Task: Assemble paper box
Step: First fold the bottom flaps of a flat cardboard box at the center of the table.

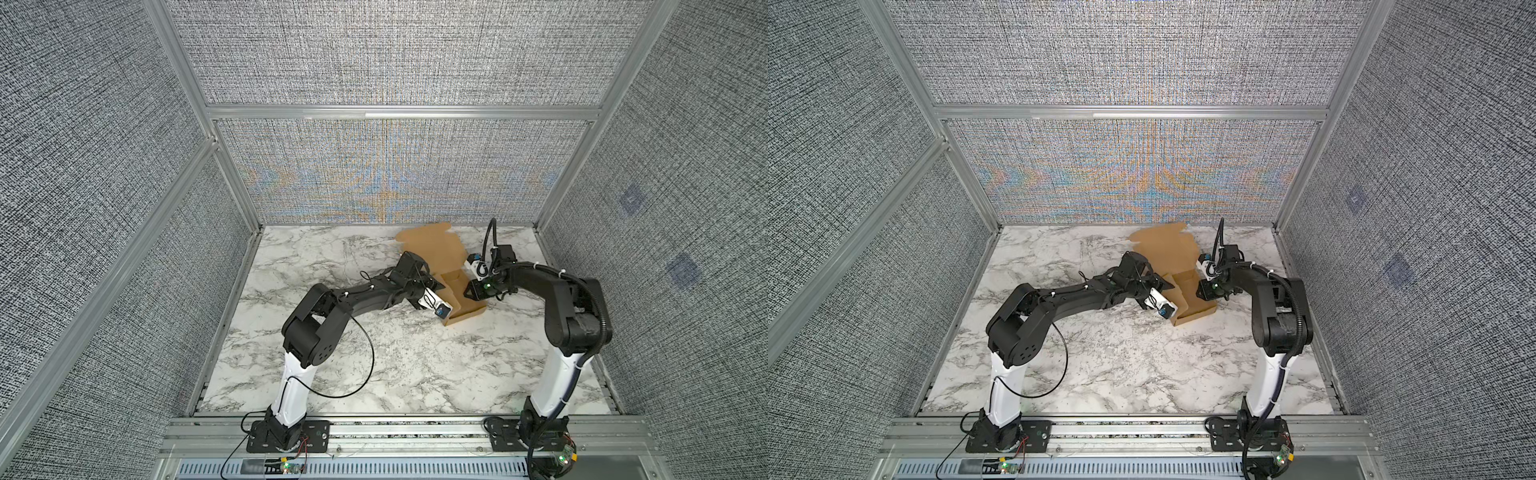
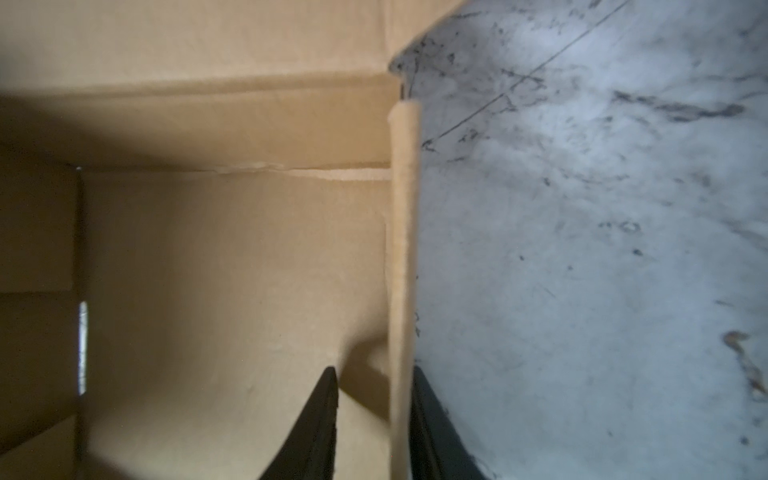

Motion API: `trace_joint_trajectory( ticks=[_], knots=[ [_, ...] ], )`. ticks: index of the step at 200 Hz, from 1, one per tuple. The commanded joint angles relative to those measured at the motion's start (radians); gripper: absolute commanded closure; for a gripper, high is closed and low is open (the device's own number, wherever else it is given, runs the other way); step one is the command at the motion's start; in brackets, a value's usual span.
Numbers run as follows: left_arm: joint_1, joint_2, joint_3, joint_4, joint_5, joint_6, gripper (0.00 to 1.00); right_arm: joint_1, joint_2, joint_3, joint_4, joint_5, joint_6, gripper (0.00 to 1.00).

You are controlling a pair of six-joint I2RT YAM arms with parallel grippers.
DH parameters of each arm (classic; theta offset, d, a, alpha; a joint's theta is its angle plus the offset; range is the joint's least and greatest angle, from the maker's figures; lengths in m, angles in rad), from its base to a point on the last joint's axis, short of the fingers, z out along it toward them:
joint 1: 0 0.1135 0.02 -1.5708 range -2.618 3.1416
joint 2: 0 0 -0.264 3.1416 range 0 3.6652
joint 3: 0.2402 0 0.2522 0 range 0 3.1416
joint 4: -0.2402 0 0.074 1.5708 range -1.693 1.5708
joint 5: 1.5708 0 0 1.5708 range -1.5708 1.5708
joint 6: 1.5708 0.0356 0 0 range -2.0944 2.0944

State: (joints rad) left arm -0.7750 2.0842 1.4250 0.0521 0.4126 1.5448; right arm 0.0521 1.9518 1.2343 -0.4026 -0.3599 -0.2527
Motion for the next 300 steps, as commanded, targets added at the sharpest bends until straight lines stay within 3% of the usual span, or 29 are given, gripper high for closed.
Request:
trace_joint_trajectory(
  ticks=[1, 35, 67, 94, 117, 158, 223, 300],
  knots=[
    [-0.001, -0.006, 0.013, -0.002, 0.021, -0.022, 0.46, 0.002, -0.005, -0.003, -0.029, -0.001, -0.01, 0.69],
    [-0.004, 0.02, 0.033, -0.049, 0.02, -0.014, 0.48, 0.002, -0.002, -0.004, -0.029, -0.001, -0.009, 0.69],
    [-0.004, 0.04, 0.051, -0.143, 0.028, 0.035, 0.64, 0.002, -0.002, -0.002, -0.03, -0.001, -0.009, 0.69],
    [-0.006, 0.054, 0.055, -0.165, 0.028, 0.052, 0.64, 0.002, -0.003, -0.002, -0.031, -0.001, -0.011, 0.69],
    [-0.01, 0.072, 0.086, -0.221, 0.026, 0.066, 0.58, 0.002, -0.002, -0.004, -0.031, -0.001, -0.01, 0.69],
    [-0.016, 0.126, 0.193, -0.392, 0.002, 0.08, 0.58, 0.002, 0.001, -0.002, -0.031, 0.0, -0.011, 0.69],
    [-0.038, 0.232, 0.386, -0.709, -0.048, 0.138, 0.7, 0.005, -0.013, -0.001, -0.036, -0.004, -0.01, 0.69],
    [-0.071, 0.235, 0.462, -0.986, -0.083, 0.15, 0.8, 0.06, -0.106, -0.066, -0.034, -0.019, 0.07, 0.69]
  ],
)
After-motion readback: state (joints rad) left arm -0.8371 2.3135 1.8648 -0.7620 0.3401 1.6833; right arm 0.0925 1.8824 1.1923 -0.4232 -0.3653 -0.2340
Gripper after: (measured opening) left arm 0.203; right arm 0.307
